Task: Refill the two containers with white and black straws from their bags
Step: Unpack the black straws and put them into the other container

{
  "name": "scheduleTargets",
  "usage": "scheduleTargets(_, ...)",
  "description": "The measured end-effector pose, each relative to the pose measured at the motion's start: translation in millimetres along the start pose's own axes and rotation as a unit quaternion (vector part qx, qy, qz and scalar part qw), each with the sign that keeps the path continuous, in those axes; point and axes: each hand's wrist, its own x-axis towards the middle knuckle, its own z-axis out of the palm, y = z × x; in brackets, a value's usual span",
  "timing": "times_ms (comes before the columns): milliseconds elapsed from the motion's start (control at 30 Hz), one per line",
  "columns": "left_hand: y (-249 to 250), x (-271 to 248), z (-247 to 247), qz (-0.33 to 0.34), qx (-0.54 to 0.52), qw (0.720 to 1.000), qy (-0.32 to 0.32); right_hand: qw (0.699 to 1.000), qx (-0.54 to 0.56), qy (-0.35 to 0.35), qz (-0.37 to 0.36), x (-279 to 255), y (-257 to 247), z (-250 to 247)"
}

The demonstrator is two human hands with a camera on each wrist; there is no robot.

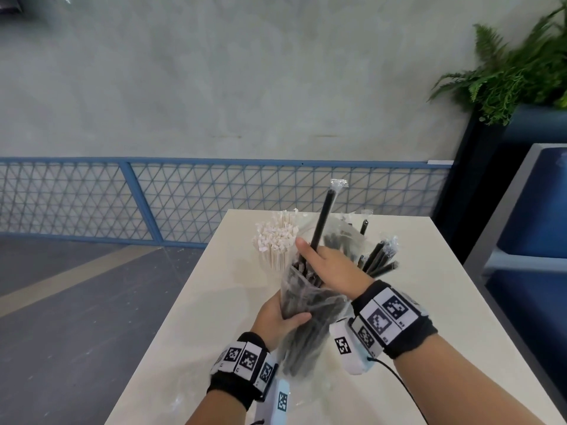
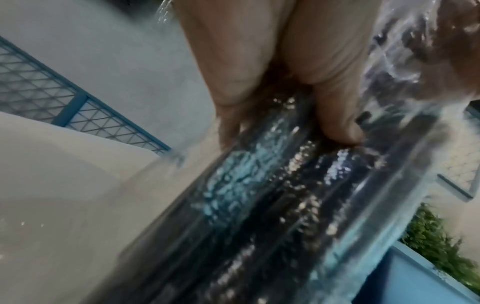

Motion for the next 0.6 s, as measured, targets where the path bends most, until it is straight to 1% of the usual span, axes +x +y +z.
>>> scheduleTargets(67, -0.5, 0.6, 0.4, 0.008, -0.009, 1.0, 0.017, 0.998, -0.04, 0.038, -0.016, 2.1, 2.5, 3.0)
scheduleTargets(100, -1.5, 0.7, -0.4, 0.008, -0.015, 1.0, 0.02, 0.995, -0.055, 0.071, -0.03, 3.5, 4.1, 4.1)
scheduleTargets(133, -2.6, 0.3, -1.3, 0.007, -0.019, 1.0, 0.021, 0.99, -0.051, 0.123, -0.05, 5.1, 6.0, 4.7)
scheduleTargets(200, -5.1, -0.4, -2.5, 0.007, -0.028, 0.999, 0.023, 0.965, 0.006, 0.242, -0.101, 5.5, 7.8, 2.7)
scheduleTargets(233, -5.7, -0.4, -2.9, 0.007, -0.034, 0.999, 0.024, 0.95, 0.041, 0.283, -0.121, 5.1, 8.0, 1.5)
scheduleTargets(267, -6.1, -0.3, -3.1, 0.005, -0.04, 0.999, 0.024, 0.942, 0.065, 0.303, -0.127, 5.5, 8.7, 0.3)
scheduleTargets(300, -5.9, -0.3, -3.0, 0.005, -0.045, 0.999, 0.024, 0.944, 0.072, 0.301, -0.119, 6.4, 10.6, -0.8)
scheduleTargets(333, -5.9, -0.3, -2.6, 0.005, -0.046, 0.999, 0.024, 0.955, 0.055, 0.274, -0.101, 8.1, 14.5, -0.8)
scheduleTargets(400, -6.1, -0.2, -0.9, 0.005, -0.047, 0.999, 0.024, 0.984, -0.036, 0.167, -0.055, 7.9, 20.9, 2.5)
scheduleTargets(433, -6.4, -0.4, 0.2, 0.004, -0.051, 0.998, 0.025, 0.989, -0.073, 0.124, -0.042, 6.9, 23.5, 5.1)
scheduleTargets(467, -6.4, -0.7, 0.9, 0.004, -0.055, 0.998, 0.026, 0.99, -0.083, 0.108, -0.038, 5.6, 24.8, 7.0)
scheduleTargets(500, -6.5, -0.8, 1.1, 0.003, -0.059, 0.998, 0.028, 0.99, -0.065, 0.119, -0.044, 3.6, 25.1, 8.4)
scheduleTargets(567, -7.9, -0.3, -0.1, 0.002, -0.067, 0.997, 0.031, 0.983, -0.015, 0.169, -0.066, 0.1, 27.0, 9.9)
scheduleTargets(600, -8.3, -0.3, -1.2, 0.003, -0.071, 0.997, 0.033, 0.981, -0.021, 0.179, -0.072, -1.6, 27.5, 9.6)
